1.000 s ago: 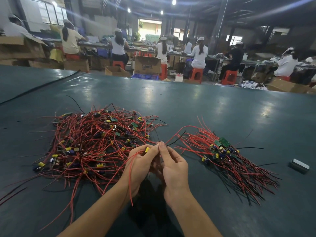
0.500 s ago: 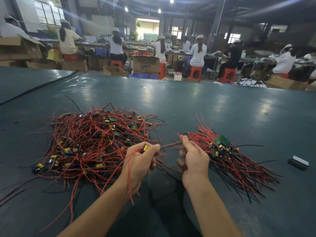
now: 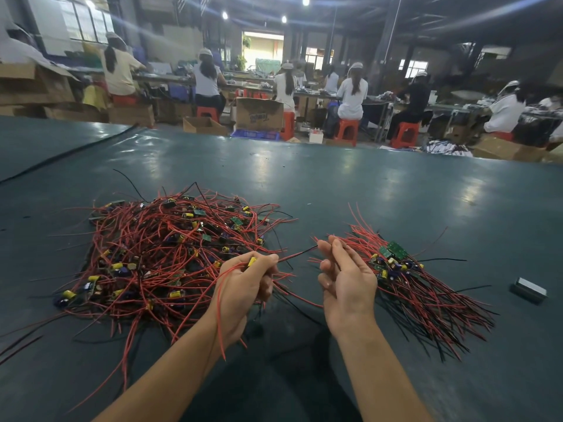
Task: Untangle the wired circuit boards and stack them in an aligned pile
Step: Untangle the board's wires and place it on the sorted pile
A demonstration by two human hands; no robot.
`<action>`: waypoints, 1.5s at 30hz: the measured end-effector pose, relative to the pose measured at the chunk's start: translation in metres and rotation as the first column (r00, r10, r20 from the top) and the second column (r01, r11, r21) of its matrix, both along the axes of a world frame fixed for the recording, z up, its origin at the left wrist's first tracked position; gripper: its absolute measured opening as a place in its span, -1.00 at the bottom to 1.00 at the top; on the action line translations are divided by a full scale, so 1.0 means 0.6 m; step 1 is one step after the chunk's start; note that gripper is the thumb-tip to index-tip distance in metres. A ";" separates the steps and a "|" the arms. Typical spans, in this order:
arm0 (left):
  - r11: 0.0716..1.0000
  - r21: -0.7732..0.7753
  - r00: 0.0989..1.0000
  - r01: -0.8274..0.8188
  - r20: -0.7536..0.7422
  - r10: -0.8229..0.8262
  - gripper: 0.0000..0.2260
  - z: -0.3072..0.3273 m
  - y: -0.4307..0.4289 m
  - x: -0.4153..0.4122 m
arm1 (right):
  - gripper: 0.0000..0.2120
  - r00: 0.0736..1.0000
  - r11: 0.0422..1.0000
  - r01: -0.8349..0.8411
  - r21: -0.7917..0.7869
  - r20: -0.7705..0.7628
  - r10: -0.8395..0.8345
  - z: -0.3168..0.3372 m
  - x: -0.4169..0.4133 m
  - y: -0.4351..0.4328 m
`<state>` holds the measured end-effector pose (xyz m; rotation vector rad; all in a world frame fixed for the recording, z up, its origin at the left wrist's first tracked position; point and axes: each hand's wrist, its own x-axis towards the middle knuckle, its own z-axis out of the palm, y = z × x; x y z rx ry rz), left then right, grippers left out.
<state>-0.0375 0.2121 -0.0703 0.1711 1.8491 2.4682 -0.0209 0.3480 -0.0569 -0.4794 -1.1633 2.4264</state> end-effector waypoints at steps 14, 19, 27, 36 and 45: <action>0.984 0.053 0.978 0.172 0.109 -0.177 -0.70 0.016 0.000 0.004 | -0.85 0.994 0.993 0.106 0.047 -0.011 -0.106 -0.003 -0.007 0.032; 0.991 0.015 0.984 0.133 0.120 -0.134 -0.72 0.015 0.003 0.005 | -0.84 0.996 0.997 0.070 0.028 0.054 -0.072 -0.006 -0.004 0.023; 0.992 0.070 0.988 0.105 0.106 -0.112 -0.67 0.017 0.009 0.008 | -0.87 0.944 0.943 -0.315 0.109 0.139 0.299 -0.030 0.014 -0.070; 0.996 -0.001 0.989 0.093 0.114 -0.092 -0.77 0.019 0.008 0.010 | -0.84 0.974 0.973 -0.217 0.082 0.091 0.210 -0.029 0.010 -0.074; 0.990 -0.058 0.983 0.129 0.138 -0.120 -0.63 0.025 0.002 0.007 | -0.90 0.985 0.999 0.009 -0.040 0.171 -0.002 -0.002 -0.004 0.004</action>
